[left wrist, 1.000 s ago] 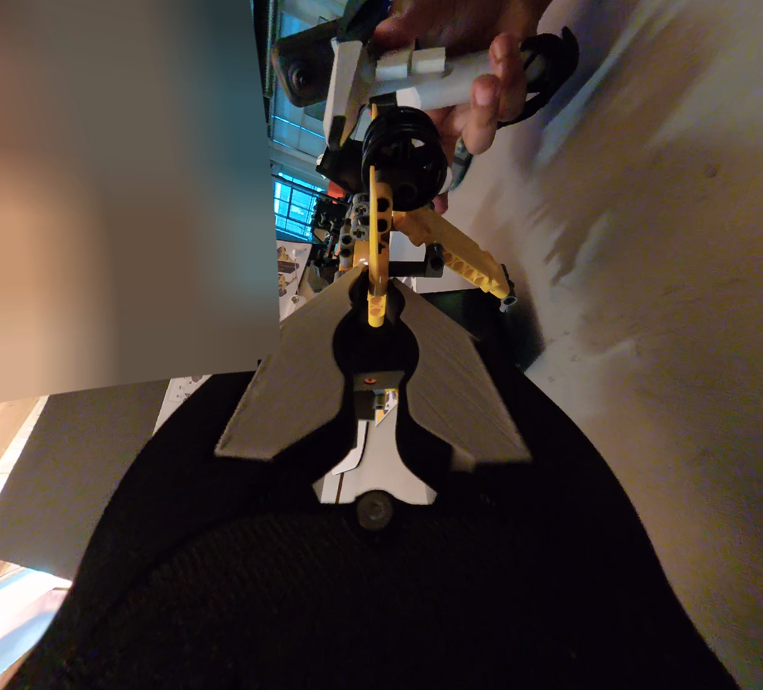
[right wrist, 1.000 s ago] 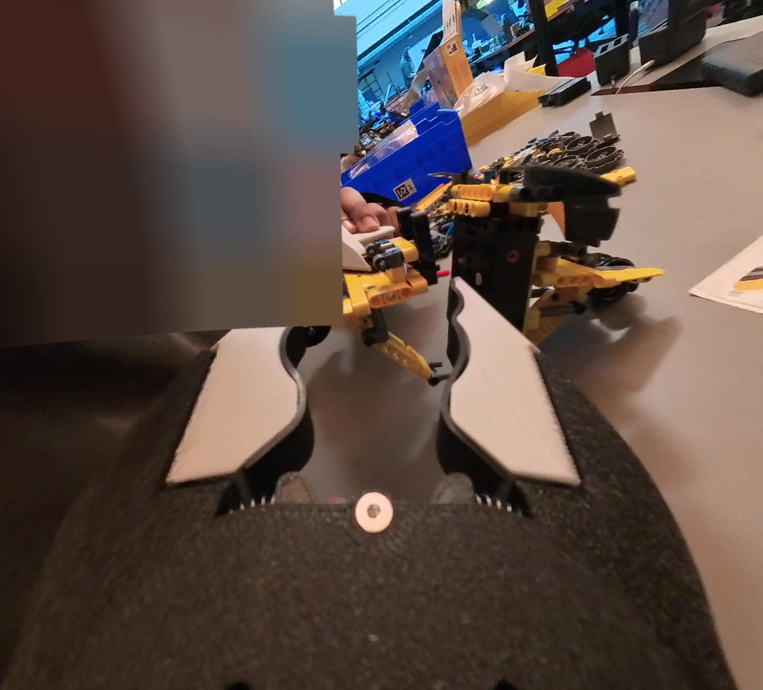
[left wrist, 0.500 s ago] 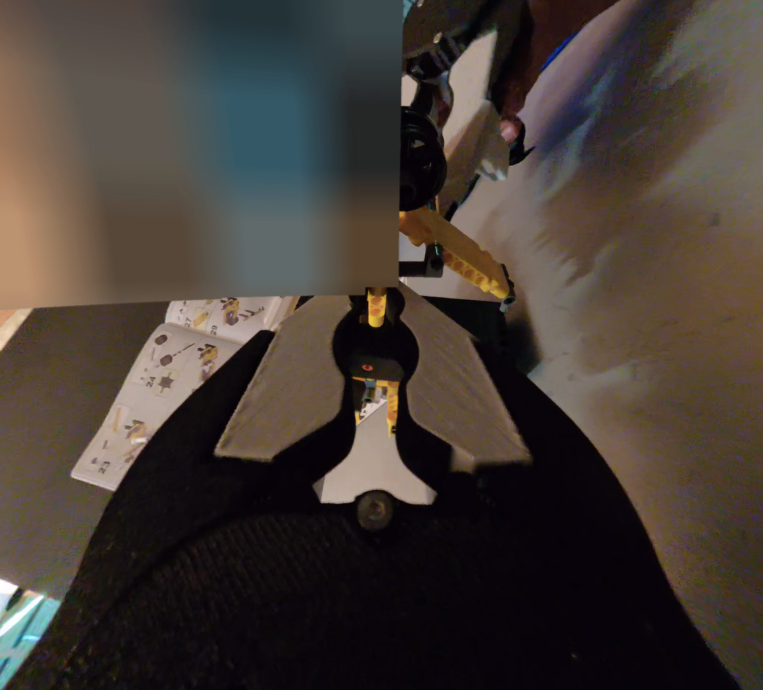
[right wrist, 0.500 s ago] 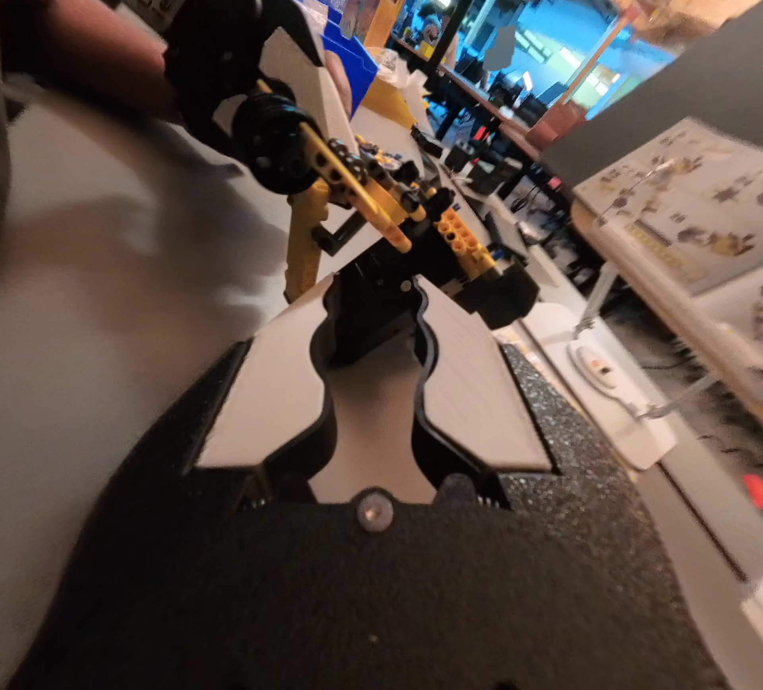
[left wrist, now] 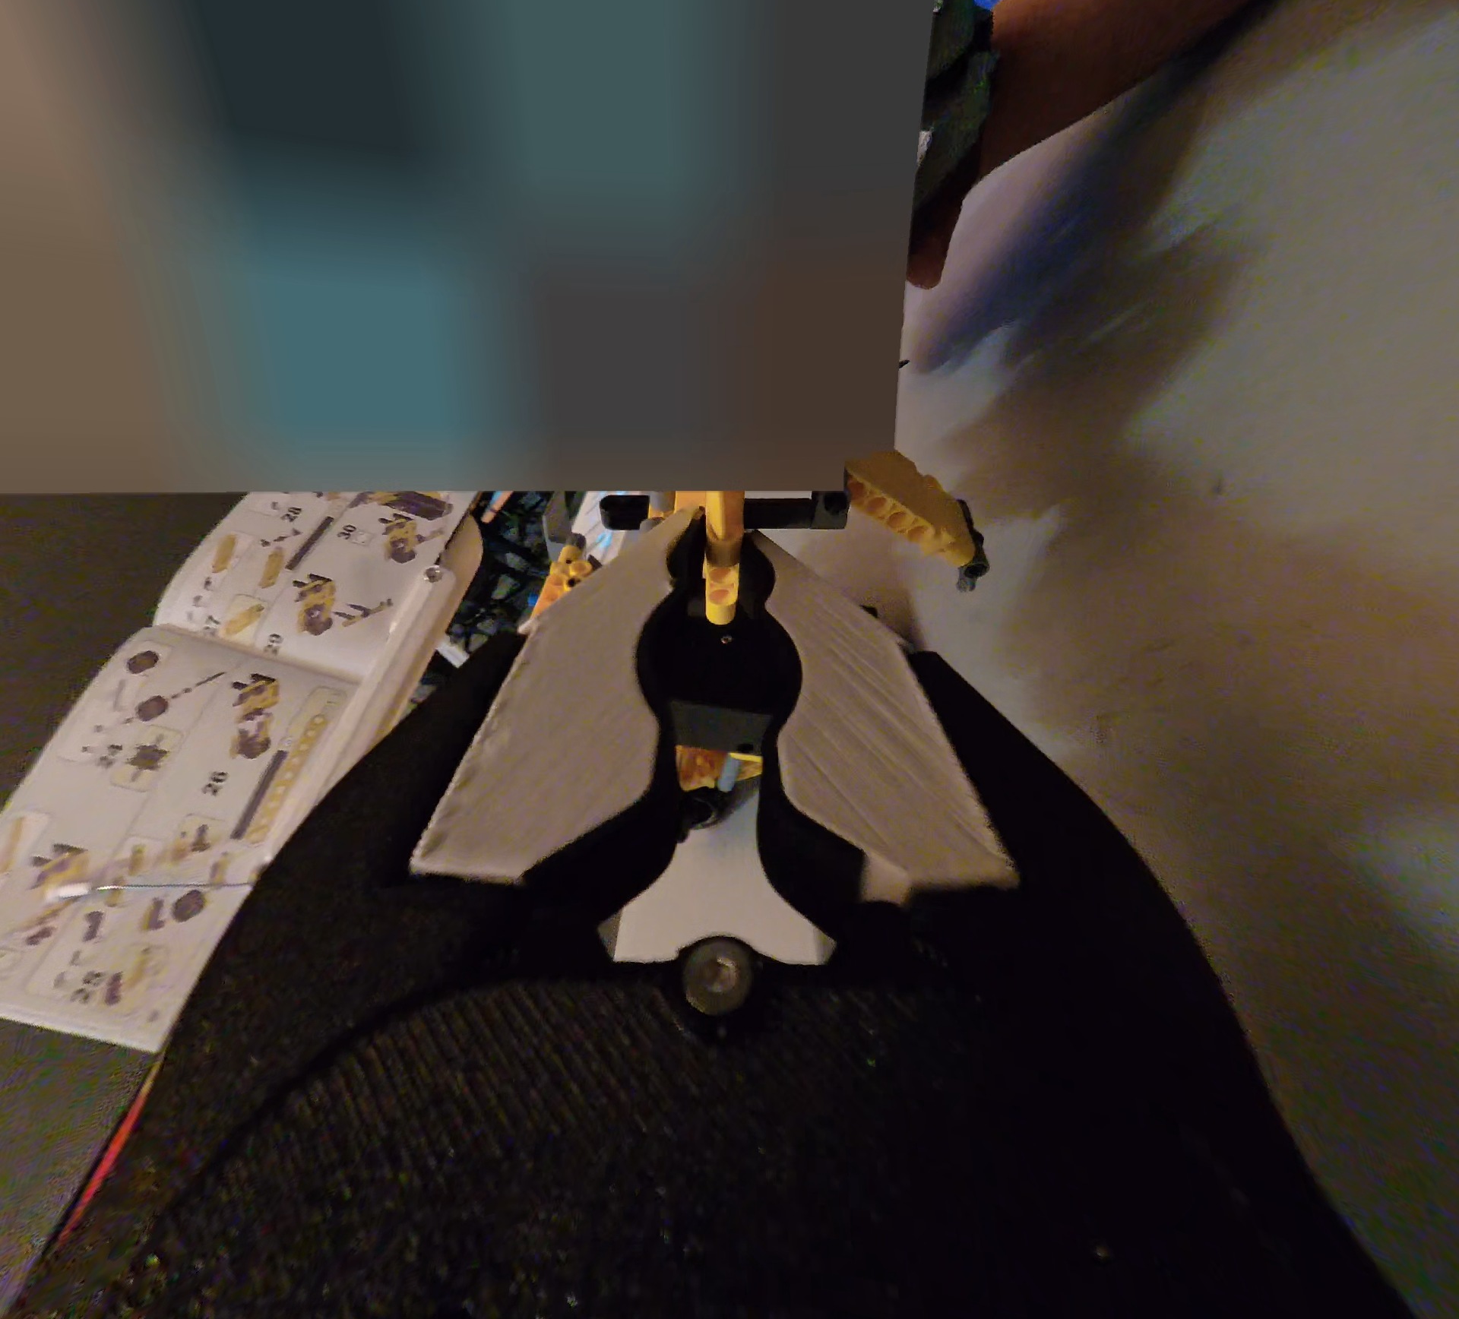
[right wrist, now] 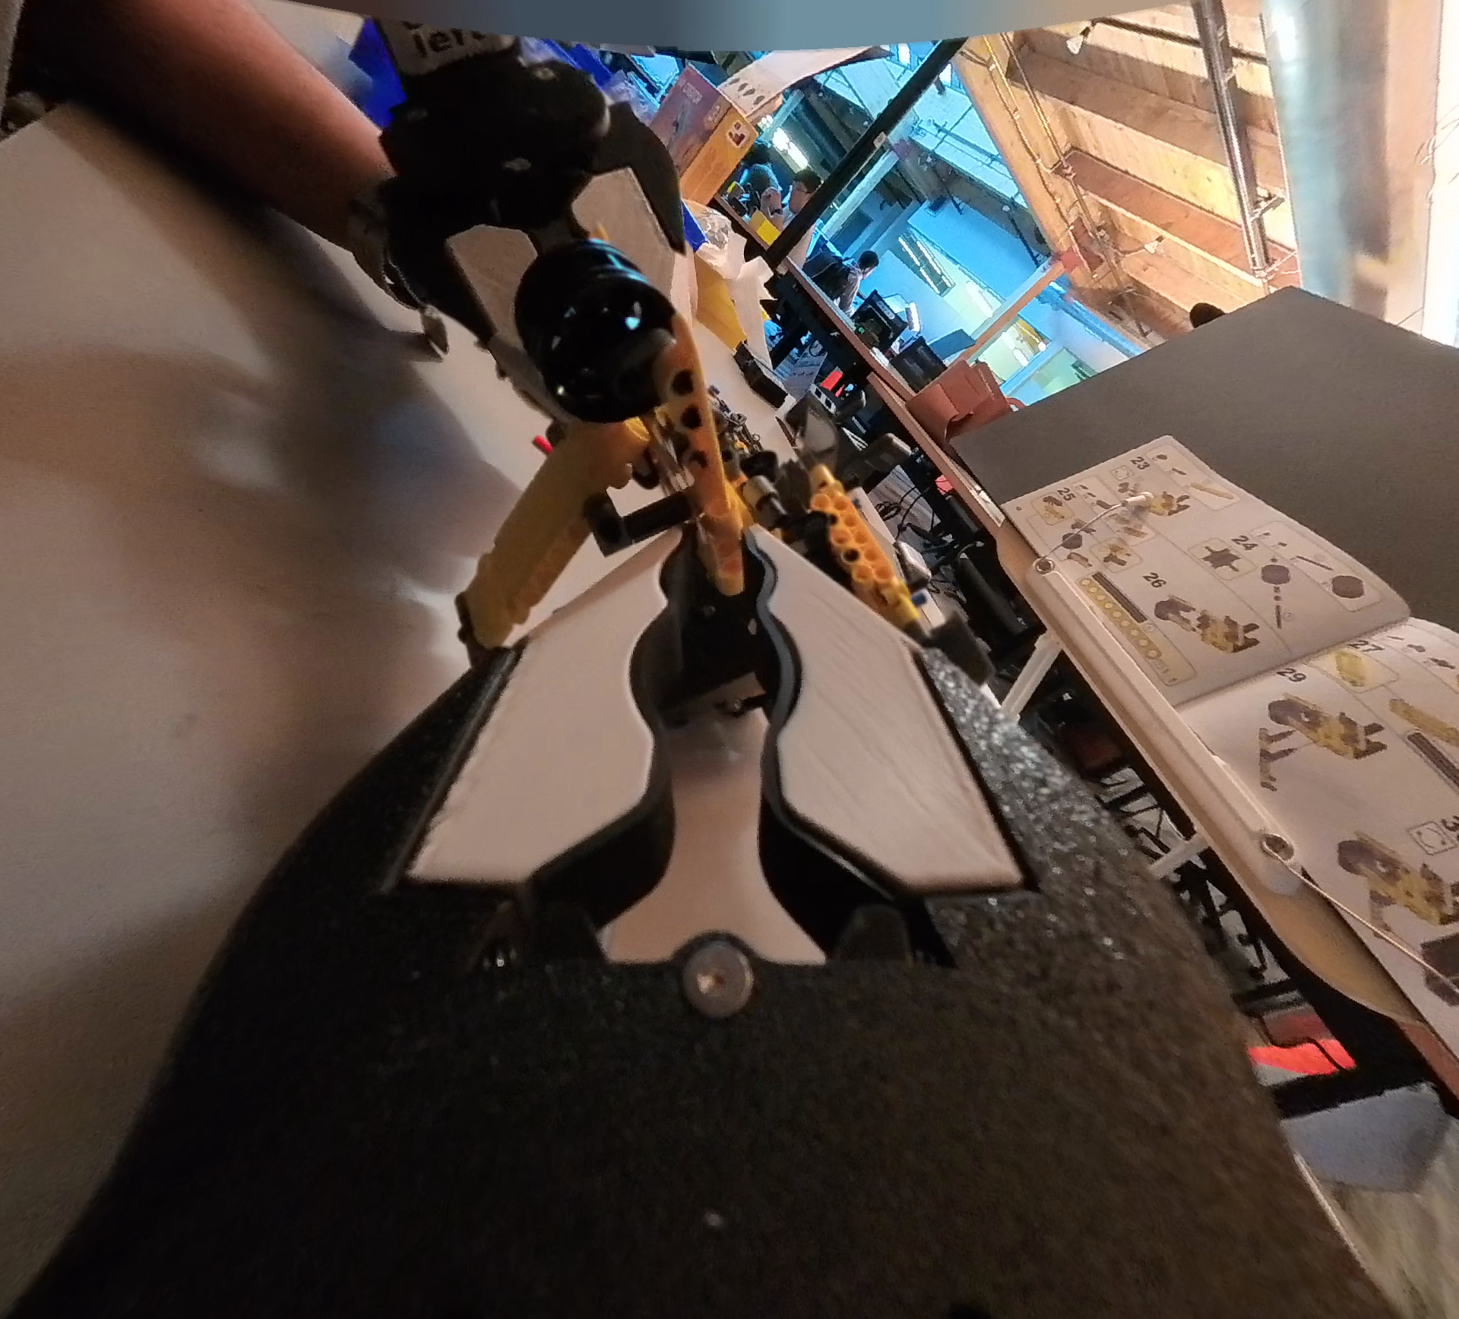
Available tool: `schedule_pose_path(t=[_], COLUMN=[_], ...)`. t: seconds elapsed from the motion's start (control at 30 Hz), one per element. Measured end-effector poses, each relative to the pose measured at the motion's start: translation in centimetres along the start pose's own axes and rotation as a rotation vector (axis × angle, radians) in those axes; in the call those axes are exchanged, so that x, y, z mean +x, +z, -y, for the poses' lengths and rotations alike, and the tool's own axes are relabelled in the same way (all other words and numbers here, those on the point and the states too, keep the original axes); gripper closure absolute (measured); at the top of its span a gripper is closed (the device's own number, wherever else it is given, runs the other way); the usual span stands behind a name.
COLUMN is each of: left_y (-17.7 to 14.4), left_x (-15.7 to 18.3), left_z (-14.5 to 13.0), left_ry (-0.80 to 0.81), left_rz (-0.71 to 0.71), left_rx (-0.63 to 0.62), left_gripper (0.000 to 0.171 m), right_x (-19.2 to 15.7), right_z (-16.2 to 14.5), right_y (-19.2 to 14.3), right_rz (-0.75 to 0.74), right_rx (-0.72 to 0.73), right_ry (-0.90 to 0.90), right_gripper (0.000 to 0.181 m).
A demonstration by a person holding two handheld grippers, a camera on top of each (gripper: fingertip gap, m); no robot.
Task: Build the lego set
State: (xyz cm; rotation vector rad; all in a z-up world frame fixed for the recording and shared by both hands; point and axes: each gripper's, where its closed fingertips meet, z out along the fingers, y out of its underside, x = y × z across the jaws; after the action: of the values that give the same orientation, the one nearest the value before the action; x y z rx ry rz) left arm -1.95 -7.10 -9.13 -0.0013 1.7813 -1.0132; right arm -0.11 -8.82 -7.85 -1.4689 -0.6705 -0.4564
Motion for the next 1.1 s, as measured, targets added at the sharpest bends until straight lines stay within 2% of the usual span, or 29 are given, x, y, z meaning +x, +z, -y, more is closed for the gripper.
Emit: schedule_pose_path(t=[0.23,0.33,0.53,0.67,0.83,1.1], left_y=[-0.3,-0.2,-0.5,-0.3,-0.4,-1.0], left_x=[0.2,-0.3,-1.0,-0.8,-0.9,-0.6], left_z=[0.3,0.2,1.3,1.6,2.1,3.6], left_ry=[-0.125,-0.125,-0.122,-0.149,-0.212,-0.39], left_rz=[-0.078,-0.035,0.038,0.04,0.027,-0.098], left_rx=[0.042,0.036,0.104,0.118,0.147,0.244], left_gripper=[0.17,0.17,0.168,0.157,0.156,0.151], right_x=[-0.4,0.1,0.6,1.1,1.3,1.1], right_z=[0.7,0.7,2.2,2.4,3.0,4.1], right_y=[0.0,0.2,-0.1,-0.2,-0.3,-0.8], right_rz=[0.008,-0.016,-0.037,-0.052,-0.055,0.046], right_rx=[0.022,0.008,0.069,0.086,0.115,0.207], right_ry=[0.005,-0.011,0.016,0.034,0.065,0.283], right_gripper=[0.172,0.173,0.174,0.173,0.173,0.173])
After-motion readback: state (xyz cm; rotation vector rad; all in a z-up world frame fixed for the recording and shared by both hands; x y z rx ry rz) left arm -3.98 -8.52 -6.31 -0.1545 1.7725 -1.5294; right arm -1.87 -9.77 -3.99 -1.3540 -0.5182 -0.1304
